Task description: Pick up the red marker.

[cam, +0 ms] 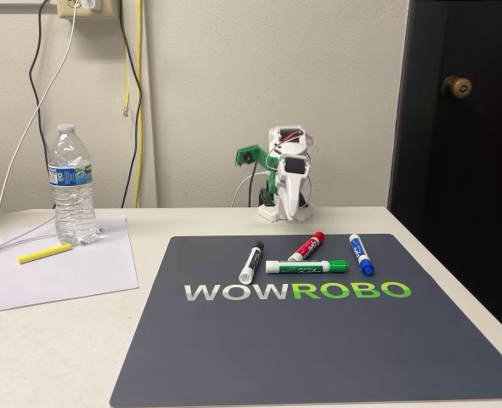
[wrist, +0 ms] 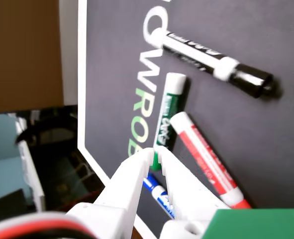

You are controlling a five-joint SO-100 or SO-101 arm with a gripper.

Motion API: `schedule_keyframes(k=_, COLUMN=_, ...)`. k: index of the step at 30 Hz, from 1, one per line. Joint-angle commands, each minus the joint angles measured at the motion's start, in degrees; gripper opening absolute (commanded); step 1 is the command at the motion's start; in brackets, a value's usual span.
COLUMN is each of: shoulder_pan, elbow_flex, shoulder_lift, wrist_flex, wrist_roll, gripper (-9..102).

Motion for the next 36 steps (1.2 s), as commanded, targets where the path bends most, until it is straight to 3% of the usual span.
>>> schedule_keyframes(k=1, shoulder_pan=-2.5, elbow_flex=-13.4, shoulder_lift=-12.7, wrist_flex=4.3, wrist_roll=-6.0, gripper=0)
schedule_keyframes(k=10, shoulder_pan=-4.9, elbow_flex=-29.4, shoulder_lift=-33.2, wrist_flex=14.5, wrist_roll=-30.9, gripper=0)
schedule_keyframes(k=22, shoulder_pan=-3.9, elbow_flex=-29.7, shoulder_lift=-36.9, wrist_flex=25.7, wrist_roll=-58.4, gripper=0)
schedule_keyframes(k=32, shoulder_pan=-5.8, elbow_flex=-29.9, shoulder_lift=-40.5, wrist_flex=27.7, wrist_roll=-59.4, gripper=0)
schedule_keyframes(k=36, shoulder_pan=-6.9, elbow_flex=-29.2, shoulder_lift=-41.1, wrist_flex=23.6, wrist_roll=-54.2, gripper=15)
